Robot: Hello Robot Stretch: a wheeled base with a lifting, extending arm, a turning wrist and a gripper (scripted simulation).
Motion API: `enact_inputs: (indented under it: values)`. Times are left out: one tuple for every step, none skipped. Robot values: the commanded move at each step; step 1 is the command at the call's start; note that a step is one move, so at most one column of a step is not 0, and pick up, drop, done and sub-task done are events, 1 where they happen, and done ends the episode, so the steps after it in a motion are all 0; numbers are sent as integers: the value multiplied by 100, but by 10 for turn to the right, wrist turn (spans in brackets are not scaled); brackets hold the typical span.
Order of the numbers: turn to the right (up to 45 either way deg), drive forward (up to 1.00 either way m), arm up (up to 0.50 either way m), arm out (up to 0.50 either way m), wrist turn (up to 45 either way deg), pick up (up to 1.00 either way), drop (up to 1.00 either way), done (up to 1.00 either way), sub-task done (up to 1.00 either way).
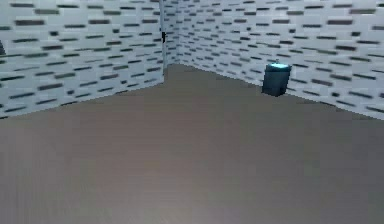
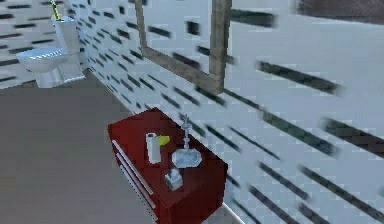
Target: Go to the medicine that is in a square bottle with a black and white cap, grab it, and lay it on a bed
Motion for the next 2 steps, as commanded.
enact_inputs:
  values:
    - [0,0,50,0,0,0,0,0,0]
    - [0,0,4,0,0,0,0,0,0]
